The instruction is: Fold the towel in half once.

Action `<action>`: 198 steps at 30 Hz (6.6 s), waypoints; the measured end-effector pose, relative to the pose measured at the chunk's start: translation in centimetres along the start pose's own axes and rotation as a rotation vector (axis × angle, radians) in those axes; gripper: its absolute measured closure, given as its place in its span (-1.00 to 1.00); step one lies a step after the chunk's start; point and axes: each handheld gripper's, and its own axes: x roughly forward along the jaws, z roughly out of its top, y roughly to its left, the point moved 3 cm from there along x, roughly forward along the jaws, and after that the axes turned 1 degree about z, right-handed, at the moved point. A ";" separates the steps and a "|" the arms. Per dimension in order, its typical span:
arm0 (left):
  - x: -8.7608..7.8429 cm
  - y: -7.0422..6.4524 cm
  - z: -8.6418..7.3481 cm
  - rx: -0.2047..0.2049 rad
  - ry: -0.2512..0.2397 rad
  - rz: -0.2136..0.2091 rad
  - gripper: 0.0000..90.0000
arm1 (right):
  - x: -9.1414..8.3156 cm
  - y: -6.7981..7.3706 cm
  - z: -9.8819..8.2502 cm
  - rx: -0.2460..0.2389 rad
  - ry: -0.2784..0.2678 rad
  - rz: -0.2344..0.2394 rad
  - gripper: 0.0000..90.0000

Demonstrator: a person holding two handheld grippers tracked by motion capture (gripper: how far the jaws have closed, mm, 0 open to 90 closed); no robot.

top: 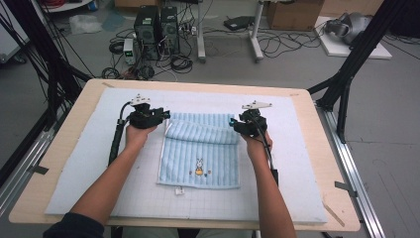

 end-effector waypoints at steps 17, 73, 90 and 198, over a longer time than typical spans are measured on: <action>2.0 -1.7 -1.8 0.083 0.144 -0.013 0.89 | -1.1 -0.8 -2.4 0.039 0.057 0.057 0.13; -12.6 -8.0 -8.3 0.105 0.006 -0.197 0.90 | -9.5 6.8 -9.5 -0.120 0.025 0.148 0.82; -14.2 -8.5 -9.7 0.018 0.041 -0.217 0.37 | -11.2 7.8 -10.5 -0.094 0.005 0.178 0.43; -9.5 -1.2 -3.1 0.068 -0.216 -0.144 -0.57 | -7.9 0.7 -7.4 -0.061 -0.122 0.017 -0.74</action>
